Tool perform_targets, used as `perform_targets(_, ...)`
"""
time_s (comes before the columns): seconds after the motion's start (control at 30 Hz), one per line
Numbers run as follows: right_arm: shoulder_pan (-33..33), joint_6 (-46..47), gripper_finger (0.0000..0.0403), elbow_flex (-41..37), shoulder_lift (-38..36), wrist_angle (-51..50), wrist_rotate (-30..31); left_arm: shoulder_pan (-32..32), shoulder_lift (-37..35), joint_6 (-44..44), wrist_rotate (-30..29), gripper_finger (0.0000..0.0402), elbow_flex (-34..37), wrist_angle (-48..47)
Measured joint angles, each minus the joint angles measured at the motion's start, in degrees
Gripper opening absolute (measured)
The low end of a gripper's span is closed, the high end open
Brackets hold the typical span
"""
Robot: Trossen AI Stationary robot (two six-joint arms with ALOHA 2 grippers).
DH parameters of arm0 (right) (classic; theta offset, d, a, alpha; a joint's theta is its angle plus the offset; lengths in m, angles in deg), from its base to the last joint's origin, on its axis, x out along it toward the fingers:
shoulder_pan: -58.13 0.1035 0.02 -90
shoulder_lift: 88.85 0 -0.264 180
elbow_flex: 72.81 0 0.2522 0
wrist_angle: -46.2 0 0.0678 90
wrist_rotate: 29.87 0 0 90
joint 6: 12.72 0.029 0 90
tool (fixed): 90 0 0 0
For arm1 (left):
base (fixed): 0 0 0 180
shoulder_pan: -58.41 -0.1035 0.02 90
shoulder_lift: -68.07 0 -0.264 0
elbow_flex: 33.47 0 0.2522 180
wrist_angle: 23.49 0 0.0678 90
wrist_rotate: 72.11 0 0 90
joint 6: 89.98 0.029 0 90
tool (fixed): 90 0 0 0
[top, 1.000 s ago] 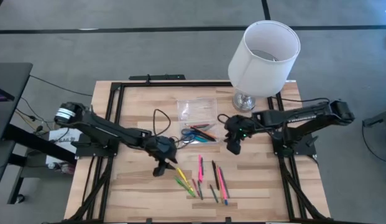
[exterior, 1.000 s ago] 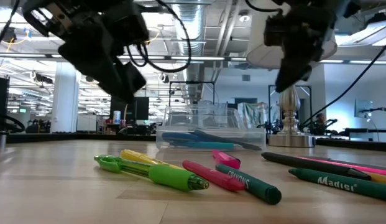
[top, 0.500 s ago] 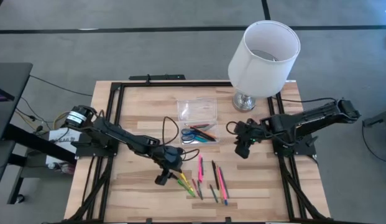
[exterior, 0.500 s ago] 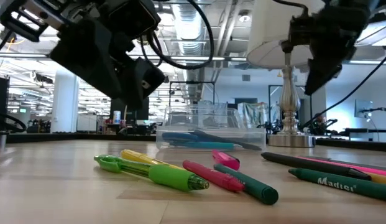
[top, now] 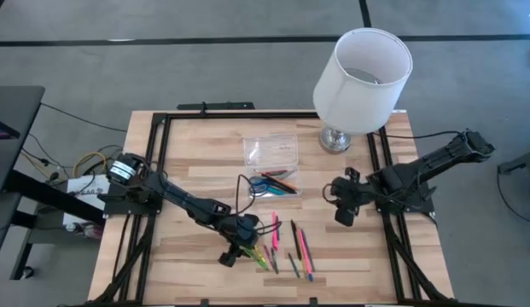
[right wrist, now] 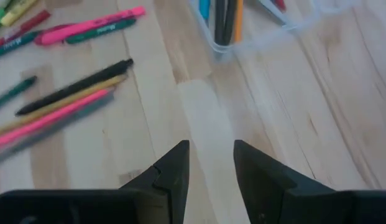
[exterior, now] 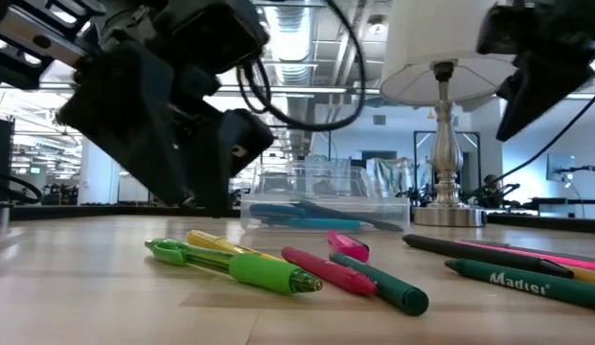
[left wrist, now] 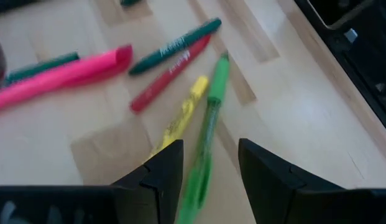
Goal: Pick & place school supplies into a supply box
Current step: Put the green pen into the transparent supply box
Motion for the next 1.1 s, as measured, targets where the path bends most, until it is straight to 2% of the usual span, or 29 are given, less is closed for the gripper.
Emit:
perform_targets(0.1,3.4,1.5,0.0118,-4.3,-4.3,6.9,3.1,0.6,0.3,-0.8,-1.0,0.0148,-0.8,-0.4)
perform_targets(0.23,5.9,4.7,0.0118,-10.3,-11.0,13.4,4.3,1.0,0.2,-1.0,-3.1,0.0148,-1.0,-0.2)
perform_targets(0.57,6.0,8.5,0.0118,-17.8,-23.3,15.4,6.0,1.2,0.2,-1.7,-2.6,0.0148,-1.0,-3.1)
perform_targets(0.8,5.7,8.5,0.0118,-19.4,-26.1,14.7,7.6,1.2,0.2,-1.7,-3.1,0.0148,-1.0,-4.6)
perform_targets(1.1,5.8,8.4,0.0118,-21.1,-26.2,15.1,7.6,1.2,0.2,0.0,-4.1,0.0148,-1.0,-6.0)
